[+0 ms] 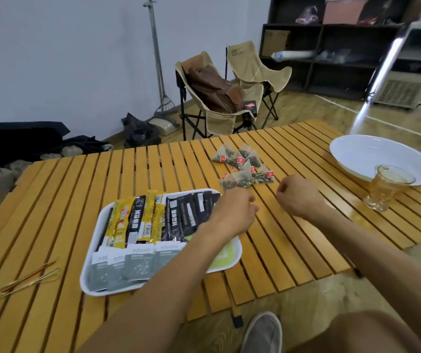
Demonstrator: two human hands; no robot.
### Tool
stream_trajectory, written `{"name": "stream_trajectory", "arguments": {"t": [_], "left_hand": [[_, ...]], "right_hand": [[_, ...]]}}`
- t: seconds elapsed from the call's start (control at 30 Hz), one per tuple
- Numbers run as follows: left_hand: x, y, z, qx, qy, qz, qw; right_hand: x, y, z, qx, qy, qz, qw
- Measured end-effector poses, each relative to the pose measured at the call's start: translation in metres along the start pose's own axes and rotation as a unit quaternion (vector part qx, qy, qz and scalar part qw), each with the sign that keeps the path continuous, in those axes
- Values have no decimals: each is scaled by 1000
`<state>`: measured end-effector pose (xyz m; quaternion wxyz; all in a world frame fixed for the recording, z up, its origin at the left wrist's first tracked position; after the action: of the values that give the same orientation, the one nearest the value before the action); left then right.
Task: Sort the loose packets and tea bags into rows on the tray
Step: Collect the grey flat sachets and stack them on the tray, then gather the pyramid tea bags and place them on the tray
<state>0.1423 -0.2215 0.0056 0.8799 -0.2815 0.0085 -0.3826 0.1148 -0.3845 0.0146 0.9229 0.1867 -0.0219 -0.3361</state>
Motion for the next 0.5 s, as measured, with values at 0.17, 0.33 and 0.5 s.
{"name": "stream_trajectory", "arguments": {"t": [0.17,0.33,0.5], "left_hand": [[36,-12,-39,-21,8,54,998],[19,20,-11,-9,-34,45,998],[-12,53,30,-9,-44,41,998]], "right_hand": [[40,-45,-8,-43,-22,-9,999],[45,-54,-17,58,3,-6,998],[3,-15,-11,113,63,71,989]]}}
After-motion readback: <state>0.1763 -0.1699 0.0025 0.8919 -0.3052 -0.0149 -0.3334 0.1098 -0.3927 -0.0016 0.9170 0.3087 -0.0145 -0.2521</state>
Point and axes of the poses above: each hand's wrist, its own x-axis towards the middle knuckle, its own z-axis out of the back of the hand, y = z × x, the point moved 4 cm from there along x, towards the middle knuckle, and after that the axes turned 13 degrees about -z, right-handed, at the moved point
